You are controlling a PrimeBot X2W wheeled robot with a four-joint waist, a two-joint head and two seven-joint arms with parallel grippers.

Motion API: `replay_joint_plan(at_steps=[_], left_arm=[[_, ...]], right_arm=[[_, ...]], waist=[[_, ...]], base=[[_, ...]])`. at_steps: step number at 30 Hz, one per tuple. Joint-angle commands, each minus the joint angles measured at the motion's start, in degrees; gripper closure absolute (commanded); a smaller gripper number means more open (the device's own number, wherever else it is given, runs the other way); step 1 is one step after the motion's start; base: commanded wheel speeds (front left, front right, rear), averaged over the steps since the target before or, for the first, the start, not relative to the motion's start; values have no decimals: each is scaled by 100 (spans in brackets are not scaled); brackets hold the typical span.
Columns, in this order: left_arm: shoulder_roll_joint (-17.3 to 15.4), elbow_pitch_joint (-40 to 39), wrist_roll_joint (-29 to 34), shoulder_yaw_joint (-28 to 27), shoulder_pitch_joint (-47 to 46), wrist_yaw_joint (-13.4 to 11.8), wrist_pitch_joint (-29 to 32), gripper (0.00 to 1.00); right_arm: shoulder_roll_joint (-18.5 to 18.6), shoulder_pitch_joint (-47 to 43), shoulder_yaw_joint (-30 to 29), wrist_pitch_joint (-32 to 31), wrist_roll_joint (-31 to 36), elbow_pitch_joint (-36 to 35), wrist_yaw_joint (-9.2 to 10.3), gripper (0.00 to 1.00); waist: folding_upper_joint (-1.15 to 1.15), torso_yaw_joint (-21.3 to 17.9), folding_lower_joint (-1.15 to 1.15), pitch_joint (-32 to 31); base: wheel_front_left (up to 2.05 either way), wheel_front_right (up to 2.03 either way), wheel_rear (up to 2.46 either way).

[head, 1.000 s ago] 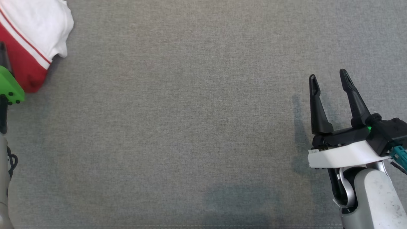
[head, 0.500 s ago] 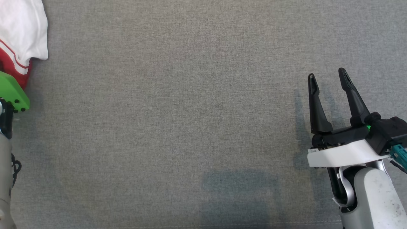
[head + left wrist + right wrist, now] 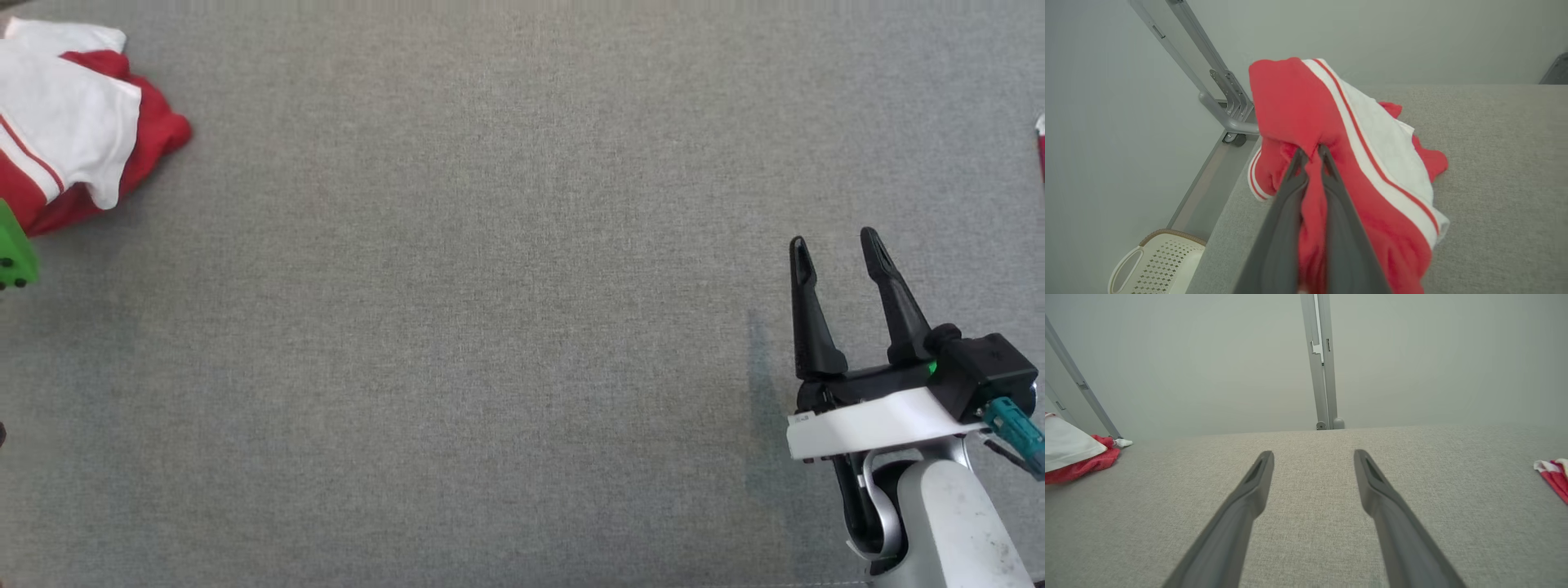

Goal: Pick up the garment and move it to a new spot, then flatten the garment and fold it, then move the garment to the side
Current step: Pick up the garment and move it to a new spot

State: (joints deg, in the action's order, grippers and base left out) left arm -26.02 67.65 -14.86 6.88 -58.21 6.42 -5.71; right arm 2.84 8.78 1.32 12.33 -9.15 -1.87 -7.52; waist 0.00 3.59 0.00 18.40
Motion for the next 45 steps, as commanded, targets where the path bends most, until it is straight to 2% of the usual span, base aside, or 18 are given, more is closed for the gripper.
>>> replay_joint_plan(at_steps=[1,8,14,22,27,31,35,36,40,45], left_arm=[[-57,-20,53,53,-75,14,-21,100],[72,-220,168,573,-138,101,26,100],[227,-787,-238,1340,-21,102,272,100],[288,-2161,-1038,2623,316,104,568,100],[483,-3015,-1527,3100,491,104,438,100],[756,-3391,-1786,3128,627,89,243,100],[1200,-3421,-2099,2886,970,-201,-224,100],[1200,-3421,-2099,2886,970,-201,-224,100],[1701,-3052,-2363,2619,1490,-546,-753,100],[2009,-2285,-2285,2595,1991,-708,-929,100]], right_arm=[[12,-108,-14,50,-35,45,6,0],[12,-403,-55,162,-212,322,6,0],[12,-691,-100,211,-319,412,6,0],[11,-916,-174,244,-331,362,5,0],[12,-971,-174,249,-311,355,5,0],[10,-960,-132,239,-293,351,5,0],[13,-978,-76,242,-341,378,5,0],[13,-978,-76,242,-341,378,5,0],[10,-936,3,247,-356,413,5,0],[11,-775,98,253,-356,438,6,0]], waist=[[0,-24,0,-544],[0,-175,0,-1354],[0,-363,0,-1841],[0,-664,0,-1957],[0,-877,0,-1947],[0,-1039,0,-1924],[0,-1183,0,-1867],[0,-1183,0,-1867],[0,-1317,0,-1719],[0,-1479,0,-1495]], base=[[0,0,0],[0,0,0],[0,0,0],[0,0,0],[0,0,0],[0,0,0],[0,0,0],[0,0,0],[0,0,0],[0,0,0]])
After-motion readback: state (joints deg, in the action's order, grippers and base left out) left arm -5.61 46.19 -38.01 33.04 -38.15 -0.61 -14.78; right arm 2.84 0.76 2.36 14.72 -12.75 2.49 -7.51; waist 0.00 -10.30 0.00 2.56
